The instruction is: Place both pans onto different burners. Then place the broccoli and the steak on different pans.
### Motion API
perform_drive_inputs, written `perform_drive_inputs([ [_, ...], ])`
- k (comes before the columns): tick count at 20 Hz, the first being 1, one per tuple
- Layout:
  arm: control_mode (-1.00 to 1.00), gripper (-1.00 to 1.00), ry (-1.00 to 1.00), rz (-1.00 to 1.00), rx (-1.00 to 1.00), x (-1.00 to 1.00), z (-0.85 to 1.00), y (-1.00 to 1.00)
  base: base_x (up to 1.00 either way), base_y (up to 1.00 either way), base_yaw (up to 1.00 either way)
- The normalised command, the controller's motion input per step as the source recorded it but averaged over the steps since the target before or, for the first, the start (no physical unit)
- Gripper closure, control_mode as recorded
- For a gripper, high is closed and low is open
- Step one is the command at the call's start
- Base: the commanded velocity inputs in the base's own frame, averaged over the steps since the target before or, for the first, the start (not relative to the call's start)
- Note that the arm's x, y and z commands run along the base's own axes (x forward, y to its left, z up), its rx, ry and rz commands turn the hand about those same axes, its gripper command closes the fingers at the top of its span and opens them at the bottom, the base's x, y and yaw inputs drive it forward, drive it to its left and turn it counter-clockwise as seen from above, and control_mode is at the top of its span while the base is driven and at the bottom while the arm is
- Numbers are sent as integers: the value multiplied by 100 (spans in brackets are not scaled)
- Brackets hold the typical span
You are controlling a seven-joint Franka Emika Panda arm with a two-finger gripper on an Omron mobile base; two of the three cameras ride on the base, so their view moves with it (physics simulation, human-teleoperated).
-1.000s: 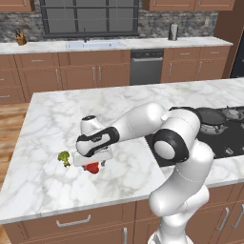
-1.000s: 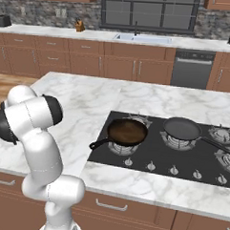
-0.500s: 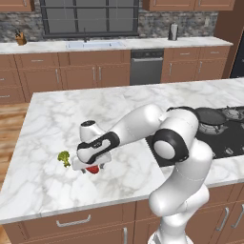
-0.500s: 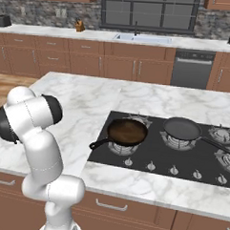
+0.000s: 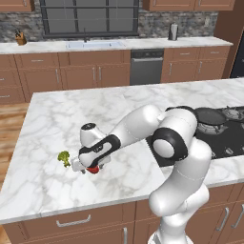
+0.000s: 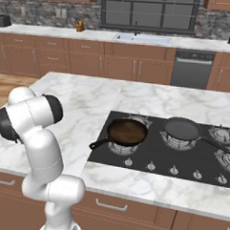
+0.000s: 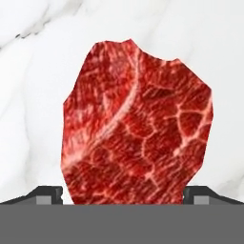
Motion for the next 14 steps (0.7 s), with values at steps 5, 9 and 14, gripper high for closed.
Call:
perform_drive_inputs([
  [5,-100,-100,-3,2,0,7,-15,0,0,0,0],
  [9,-100,-100,-1,3,0,0,-26,0,0,0,0],
  [14,-100,100,0,0,0,0,-2,0,0,0,0],
])
